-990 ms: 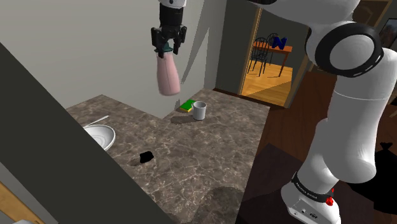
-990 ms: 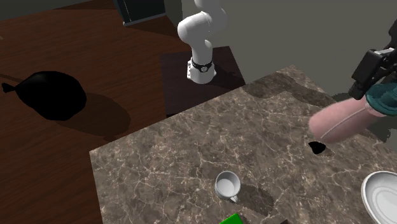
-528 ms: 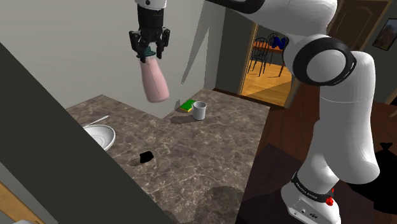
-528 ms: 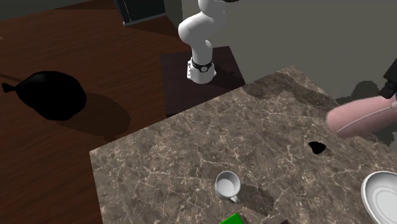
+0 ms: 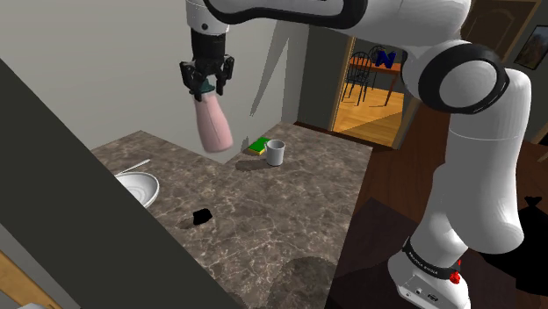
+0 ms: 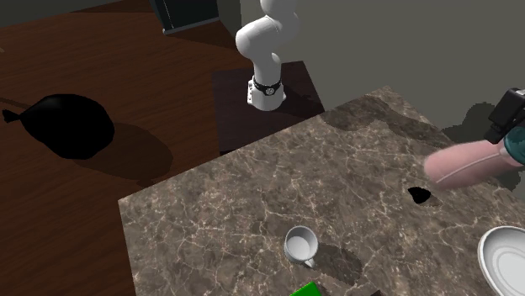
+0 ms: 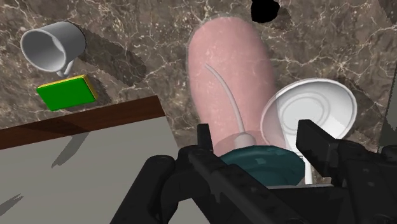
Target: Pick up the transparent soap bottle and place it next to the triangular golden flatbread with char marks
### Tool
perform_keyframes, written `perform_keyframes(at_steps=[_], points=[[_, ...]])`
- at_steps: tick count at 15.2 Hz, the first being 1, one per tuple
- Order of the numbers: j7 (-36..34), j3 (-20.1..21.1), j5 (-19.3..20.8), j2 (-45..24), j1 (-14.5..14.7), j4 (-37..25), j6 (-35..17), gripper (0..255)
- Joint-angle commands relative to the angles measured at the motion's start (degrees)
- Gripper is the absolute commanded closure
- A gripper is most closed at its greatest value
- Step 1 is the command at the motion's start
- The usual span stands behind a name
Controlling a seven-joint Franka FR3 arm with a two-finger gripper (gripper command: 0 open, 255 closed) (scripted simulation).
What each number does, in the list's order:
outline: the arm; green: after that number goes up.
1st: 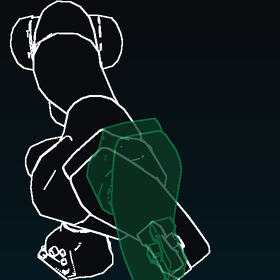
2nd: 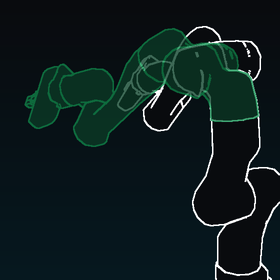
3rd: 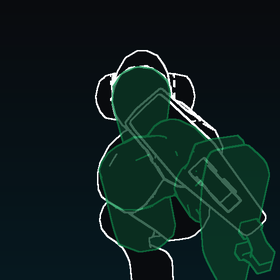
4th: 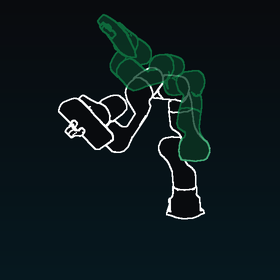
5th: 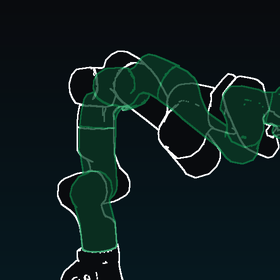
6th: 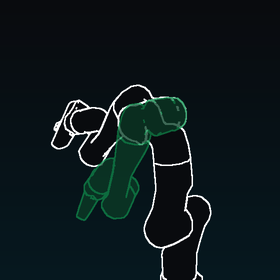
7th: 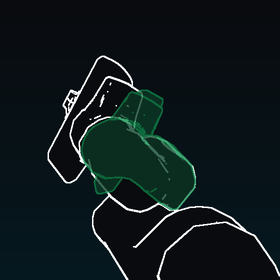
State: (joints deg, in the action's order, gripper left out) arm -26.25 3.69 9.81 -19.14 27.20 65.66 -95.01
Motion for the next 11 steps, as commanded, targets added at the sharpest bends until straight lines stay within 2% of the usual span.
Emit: perform_keyframes(at_steps=[1, 11], points=[[-0.4, 0.0, 0.0, 1.3, -0.1, 3.7, -2.4, 255], [-1.5, 0.0, 0.1, 3.6, -0.5, 14.7, -11.1, 255]])
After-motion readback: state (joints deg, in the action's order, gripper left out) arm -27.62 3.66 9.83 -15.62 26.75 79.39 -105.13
